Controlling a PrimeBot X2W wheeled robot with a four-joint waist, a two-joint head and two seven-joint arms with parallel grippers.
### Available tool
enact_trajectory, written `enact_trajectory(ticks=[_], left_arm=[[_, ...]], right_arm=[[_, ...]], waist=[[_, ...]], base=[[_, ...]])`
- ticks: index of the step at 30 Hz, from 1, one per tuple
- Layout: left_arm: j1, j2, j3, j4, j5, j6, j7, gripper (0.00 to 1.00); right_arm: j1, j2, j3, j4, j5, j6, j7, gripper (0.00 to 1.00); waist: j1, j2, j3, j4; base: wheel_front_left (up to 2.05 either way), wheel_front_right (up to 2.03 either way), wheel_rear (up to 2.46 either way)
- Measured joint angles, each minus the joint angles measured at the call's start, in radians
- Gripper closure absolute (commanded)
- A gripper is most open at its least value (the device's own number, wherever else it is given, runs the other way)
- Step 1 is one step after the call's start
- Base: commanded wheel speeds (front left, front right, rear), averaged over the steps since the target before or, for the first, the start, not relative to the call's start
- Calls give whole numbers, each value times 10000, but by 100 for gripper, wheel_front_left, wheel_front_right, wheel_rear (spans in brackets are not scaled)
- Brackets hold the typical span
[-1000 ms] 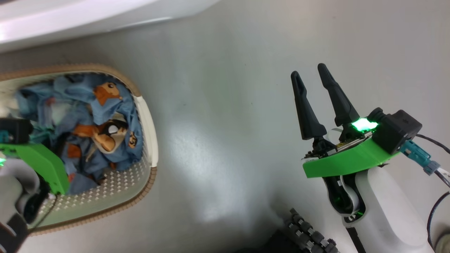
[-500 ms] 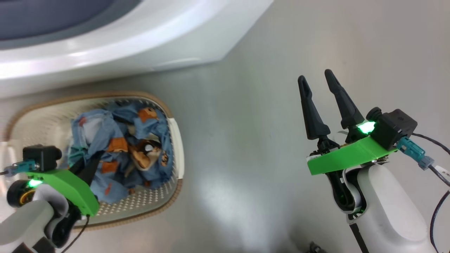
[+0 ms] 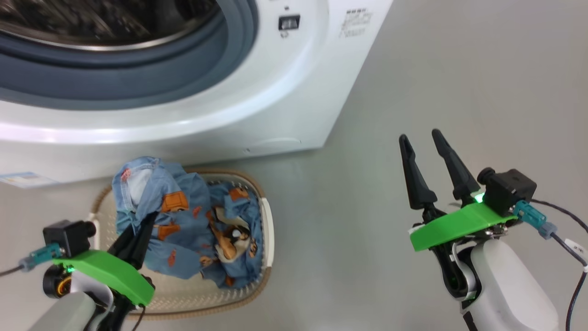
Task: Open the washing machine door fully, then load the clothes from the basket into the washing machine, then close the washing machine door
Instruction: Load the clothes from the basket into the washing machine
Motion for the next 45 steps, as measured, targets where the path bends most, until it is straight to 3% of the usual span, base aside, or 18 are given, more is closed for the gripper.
enact_trajectory(ticks=[15,17,29,45], left_arm=[[2105,-1078,3404,-2148,2462,10,0,100],[2490,-1252,3933,-2738,3087,199,-2,100],[3229,-1471,4295,-3881,4079,1323,0,100],[3324,-1469,4286,-4393,4130,1599,17,100]], right_arm=[[729,-4,-267,491,-10,0,2,0],[735,-6,-284,510,-12,0,2,0],[1226,-29,-535,566,-102,0,2,0],[1368,-142,-575,531,-297,0,2,0]], waist=[[0,0,-2257,563],[0,0,-2678,624],[0,0,-3629,737],[0,0,-3564,791]], base=[[0,0,0],[0,0,0],[0,0,0],[0,0,0]])
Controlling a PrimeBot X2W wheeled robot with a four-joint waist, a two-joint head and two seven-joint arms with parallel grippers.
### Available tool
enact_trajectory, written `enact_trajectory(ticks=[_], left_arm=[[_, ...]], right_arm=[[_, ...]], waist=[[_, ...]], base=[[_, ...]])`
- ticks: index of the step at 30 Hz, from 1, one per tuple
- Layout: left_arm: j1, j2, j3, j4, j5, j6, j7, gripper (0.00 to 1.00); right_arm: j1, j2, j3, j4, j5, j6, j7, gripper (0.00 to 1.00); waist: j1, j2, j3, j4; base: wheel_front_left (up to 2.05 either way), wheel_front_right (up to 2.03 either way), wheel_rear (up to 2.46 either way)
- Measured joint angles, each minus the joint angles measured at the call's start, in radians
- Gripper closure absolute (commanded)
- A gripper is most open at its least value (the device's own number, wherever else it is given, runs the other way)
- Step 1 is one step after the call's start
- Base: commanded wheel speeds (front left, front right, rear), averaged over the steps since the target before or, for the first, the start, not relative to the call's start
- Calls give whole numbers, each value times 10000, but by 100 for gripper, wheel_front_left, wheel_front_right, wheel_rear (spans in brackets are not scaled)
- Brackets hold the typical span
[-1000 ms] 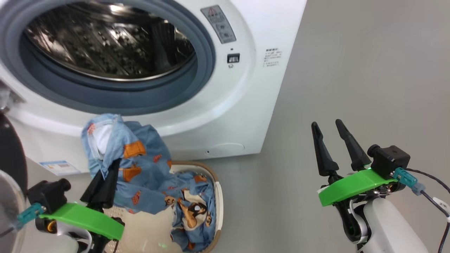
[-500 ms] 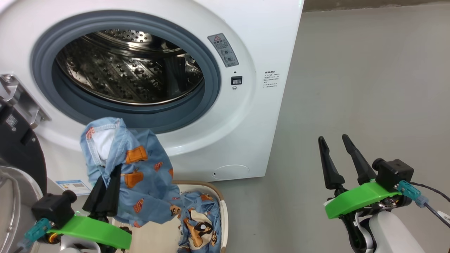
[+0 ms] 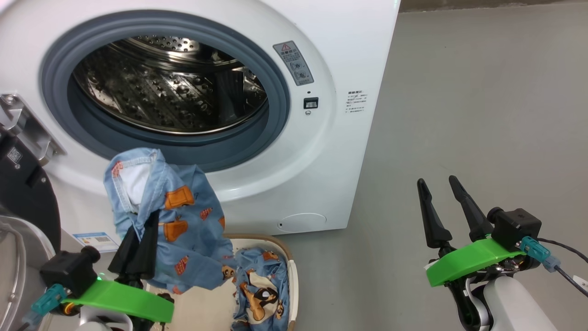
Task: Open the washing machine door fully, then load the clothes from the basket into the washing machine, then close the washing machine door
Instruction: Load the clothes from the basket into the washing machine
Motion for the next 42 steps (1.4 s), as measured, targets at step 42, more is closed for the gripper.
enact_trajectory(ticks=[42], left_arm=[[-8436,917,-52,6773,-151,-1593,117,100]], right_arm=[[-764,98,970,-2013,104,0,-2,0]], waist=[[0,0,4062,-1839]], base=[[0,0,0]])
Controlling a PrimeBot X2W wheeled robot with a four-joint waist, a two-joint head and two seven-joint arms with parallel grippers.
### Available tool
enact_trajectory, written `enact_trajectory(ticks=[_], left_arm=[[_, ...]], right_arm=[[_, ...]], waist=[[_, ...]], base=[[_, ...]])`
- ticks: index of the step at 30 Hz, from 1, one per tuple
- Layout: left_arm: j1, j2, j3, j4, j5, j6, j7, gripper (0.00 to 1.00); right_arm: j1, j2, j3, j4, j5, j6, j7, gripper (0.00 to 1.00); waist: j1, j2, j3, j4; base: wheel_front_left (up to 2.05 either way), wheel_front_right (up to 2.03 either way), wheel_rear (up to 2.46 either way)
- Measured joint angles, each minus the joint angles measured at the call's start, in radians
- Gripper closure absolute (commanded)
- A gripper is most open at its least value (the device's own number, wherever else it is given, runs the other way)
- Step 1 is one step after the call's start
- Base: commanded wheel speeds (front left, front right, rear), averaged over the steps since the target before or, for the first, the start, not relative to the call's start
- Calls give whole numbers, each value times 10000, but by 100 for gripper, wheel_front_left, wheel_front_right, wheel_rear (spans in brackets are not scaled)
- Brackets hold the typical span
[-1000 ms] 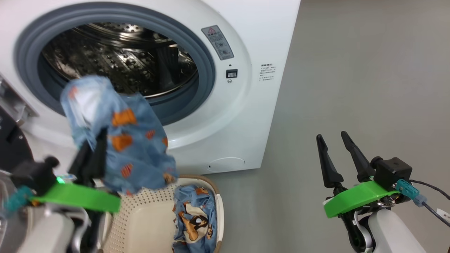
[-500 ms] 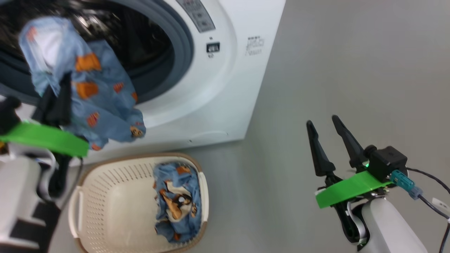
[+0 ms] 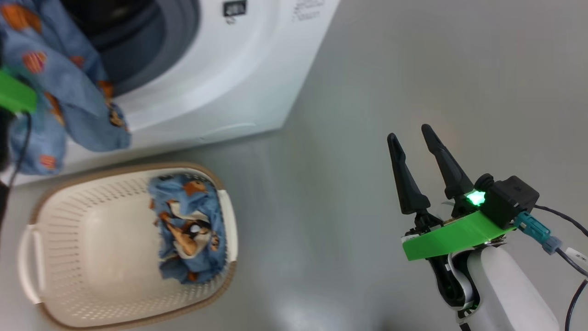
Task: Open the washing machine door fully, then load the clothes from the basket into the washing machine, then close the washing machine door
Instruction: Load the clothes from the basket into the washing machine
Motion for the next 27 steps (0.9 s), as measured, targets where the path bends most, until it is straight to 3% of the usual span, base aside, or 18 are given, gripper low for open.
enact_trajectory(ticks=[8,14,15,16,17,27], left_arm=[[-1521,443,-633,493,-136,-6,-15,100],[-2501,646,-366,349,29,-6,-176,100],[-2528,640,-265,297,86,-6,-178,69],[-2523,631,-238,351,100,-6,-178,9],[-2499,623,-238,454,136,-6,-178,0],[-2183,-117,-750,1804,36,-6,-176,0]], right_arm=[[5,29,31,-445,161,0,0,0],[32,73,-69,-715,190,0,0,0],[34,84,-69,-715,190,0,0,0],[35,94,-63,-713,190,0,0,0],[35,100,-50,-711,192,0,0,0],[-112,100,29,-311,192,0,0,0]], waist=[[0,0,861,-771],[0,0,1386,-1172],[0,0,1454,-1212],[0,0,1504,-1253],[0,0,1537,-1287],[0,0,1119,-993]], base=[[0,0,0],[0,0,0],[0,0,0],[0,0,0],[0,0,0],[0,0,0]])
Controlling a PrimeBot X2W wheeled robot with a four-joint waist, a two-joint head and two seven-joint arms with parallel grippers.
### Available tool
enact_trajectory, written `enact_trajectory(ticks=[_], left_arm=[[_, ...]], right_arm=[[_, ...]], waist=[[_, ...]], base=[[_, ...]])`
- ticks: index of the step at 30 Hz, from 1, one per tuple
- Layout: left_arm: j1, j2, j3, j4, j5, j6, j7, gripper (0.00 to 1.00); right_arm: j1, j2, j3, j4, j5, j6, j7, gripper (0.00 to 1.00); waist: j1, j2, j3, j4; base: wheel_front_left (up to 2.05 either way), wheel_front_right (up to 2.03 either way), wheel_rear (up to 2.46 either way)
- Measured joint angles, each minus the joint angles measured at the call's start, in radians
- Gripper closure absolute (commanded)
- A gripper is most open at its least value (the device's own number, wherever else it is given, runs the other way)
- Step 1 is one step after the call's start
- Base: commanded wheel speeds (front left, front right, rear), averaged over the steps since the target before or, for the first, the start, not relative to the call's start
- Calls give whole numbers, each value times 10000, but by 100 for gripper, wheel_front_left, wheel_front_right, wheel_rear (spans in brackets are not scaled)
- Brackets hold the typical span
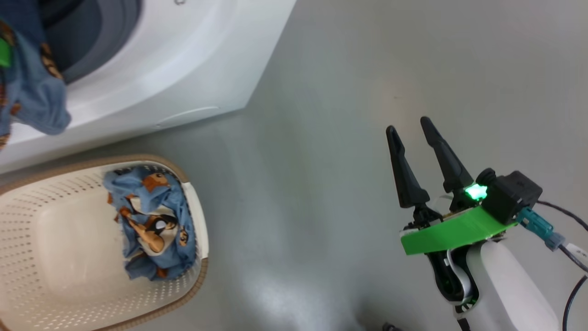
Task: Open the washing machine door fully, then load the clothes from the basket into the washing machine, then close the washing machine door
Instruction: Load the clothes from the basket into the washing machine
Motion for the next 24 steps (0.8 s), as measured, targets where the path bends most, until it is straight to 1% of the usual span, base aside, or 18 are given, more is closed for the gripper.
enact_trajectory(ticks=[5,10,12,15,24], left_arm=[[689,-155,-98,-69,-205,0,0,0],[1521,-219,171,-717,-167,0,0,0],[1941,-261,320,-1024,59,0,0,0],[2669,-391,731,-1522,408,0,0,0],[5049,-1139,2088,-2993,1522,56,0,0]], right_arm=[[-257,-4,-8,226,-2,0,0,0],[-272,-8,-46,493,-35,0,0,0],[-273,-10,-65,610,-98,0,0,0],[-274,-10,-132,731,-102,0,0,0],[-253,-29,-376,1210,-303,0,0,0]], waist=[[0,0,-424,252],[1,0,-929,517],[0,0,-1153,632],[1,0,-1510,809],[1,0,-2704,1372]], base=[[0,0,0],[0,0,0],[0,0,0],[0,0,0],[0,0,0]])
